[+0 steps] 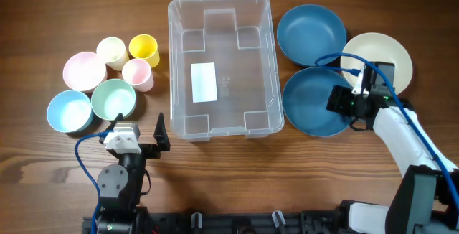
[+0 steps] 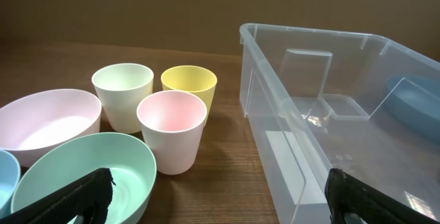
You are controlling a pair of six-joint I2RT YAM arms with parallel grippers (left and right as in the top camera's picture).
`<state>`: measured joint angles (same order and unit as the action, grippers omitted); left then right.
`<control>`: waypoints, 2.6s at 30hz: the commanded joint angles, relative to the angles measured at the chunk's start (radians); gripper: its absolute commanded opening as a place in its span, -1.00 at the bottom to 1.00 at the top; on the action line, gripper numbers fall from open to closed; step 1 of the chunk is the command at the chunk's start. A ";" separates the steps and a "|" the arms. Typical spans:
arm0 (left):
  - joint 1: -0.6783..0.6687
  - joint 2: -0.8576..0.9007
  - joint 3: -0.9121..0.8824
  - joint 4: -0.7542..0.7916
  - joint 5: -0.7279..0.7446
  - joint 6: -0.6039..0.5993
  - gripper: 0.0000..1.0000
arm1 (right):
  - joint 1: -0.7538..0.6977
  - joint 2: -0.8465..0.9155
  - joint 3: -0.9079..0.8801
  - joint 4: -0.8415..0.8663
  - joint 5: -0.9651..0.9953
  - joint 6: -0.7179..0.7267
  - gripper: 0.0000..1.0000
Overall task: Pack container
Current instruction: 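Reach the right gripper to the lower teal plate rim and grasp it, then lift the teal plate with the right gripper and lower it into the bin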
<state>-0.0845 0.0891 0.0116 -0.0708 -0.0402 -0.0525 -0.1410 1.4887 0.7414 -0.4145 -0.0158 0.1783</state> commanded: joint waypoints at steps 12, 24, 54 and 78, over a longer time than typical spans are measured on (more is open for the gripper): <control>0.003 0.003 -0.006 0.003 -0.013 0.019 1.00 | -0.005 0.011 -0.080 0.061 0.063 0.057 -0.09; 0.003 0.003 -0.006 0.003 -0.013 0.020 1.00 | -0.005 -0.002 -0.080 0.051 0.091 0.058 -0.67; 0.003 0.003 -0.006 0.003 -0.013 0.019 0.99 | -0.004 -0.655 -0.032 -0.077 0.136 0.042 -0.92; 0.003 0.003 -0.006 0.003 -0.013 0.020 1.00 | 0.277 -0.237 0.460 0.028 -0.123 -0.072 -0.91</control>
<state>-0.0845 0.0925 0.0116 -0.0704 -0.0402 -0.0525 0.0444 1.1561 1.0821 -0.3859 -0.1532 0.1417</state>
